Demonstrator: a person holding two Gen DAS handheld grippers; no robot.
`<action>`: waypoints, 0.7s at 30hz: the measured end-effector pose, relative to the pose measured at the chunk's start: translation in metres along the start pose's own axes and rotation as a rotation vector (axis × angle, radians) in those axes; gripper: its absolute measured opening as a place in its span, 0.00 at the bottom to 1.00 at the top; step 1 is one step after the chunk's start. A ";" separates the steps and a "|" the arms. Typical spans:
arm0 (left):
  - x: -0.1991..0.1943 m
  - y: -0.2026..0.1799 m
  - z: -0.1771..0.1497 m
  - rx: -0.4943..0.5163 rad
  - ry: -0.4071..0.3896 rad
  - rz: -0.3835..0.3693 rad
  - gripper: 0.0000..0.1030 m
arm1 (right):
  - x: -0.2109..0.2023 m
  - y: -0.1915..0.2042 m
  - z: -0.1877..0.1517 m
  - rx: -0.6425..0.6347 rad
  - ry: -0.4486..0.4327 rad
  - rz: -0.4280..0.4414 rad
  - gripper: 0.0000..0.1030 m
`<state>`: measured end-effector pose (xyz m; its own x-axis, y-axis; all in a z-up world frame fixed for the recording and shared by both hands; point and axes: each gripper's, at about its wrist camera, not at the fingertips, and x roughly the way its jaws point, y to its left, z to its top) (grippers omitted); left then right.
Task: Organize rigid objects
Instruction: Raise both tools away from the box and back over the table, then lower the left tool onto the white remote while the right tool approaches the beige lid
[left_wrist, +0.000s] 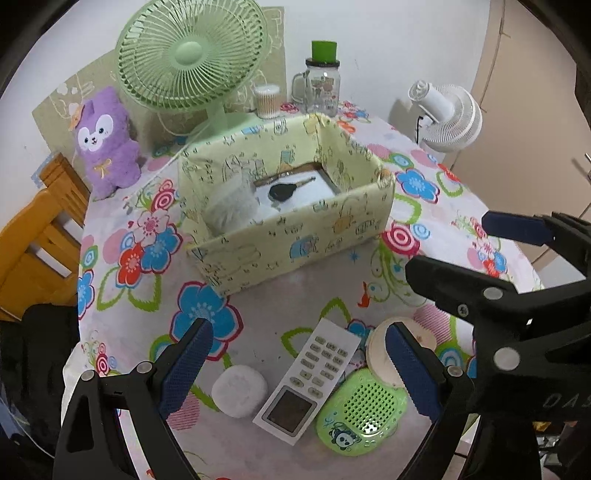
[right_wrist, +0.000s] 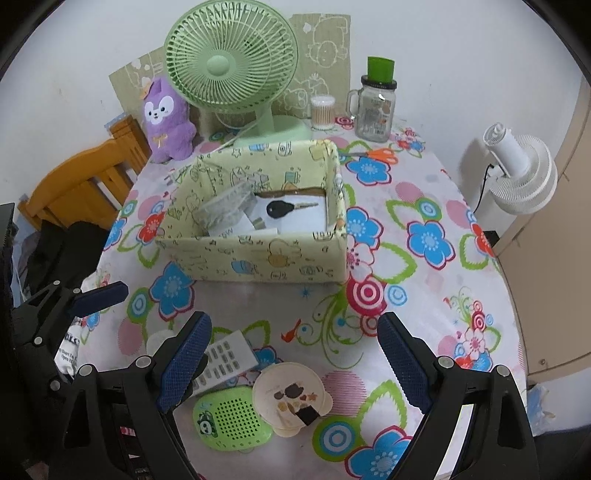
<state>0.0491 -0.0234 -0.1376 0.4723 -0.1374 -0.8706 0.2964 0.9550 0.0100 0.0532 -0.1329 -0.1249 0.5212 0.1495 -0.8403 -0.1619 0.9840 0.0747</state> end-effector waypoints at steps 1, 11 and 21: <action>0.003 0.000 -0.002 0.004 0.006 -0.002 0.93 | 0.002 0.000 -0.003 -0.002 0.001 -0.001 0.90; 0.025 0.002 -0.017 0.015 0.032 -0.017 0.92 | 0.020 -0.004 -0.022 0.004 0.033 -0.007 0.90; 0.048 0.007 -0.030 0.029 0.078 -0.028 0.92 | 0.040 -0.007 -0.040 0.003 0.080 -0.010 0.90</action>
<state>0.0488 -0.0156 -0.1935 0.3976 -0.1417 -0.9066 0.3327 0.9430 -0.0015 0.0420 -0.1381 -0.1809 0.4541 0.1319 -0.8811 -0.1550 0.9856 0.0677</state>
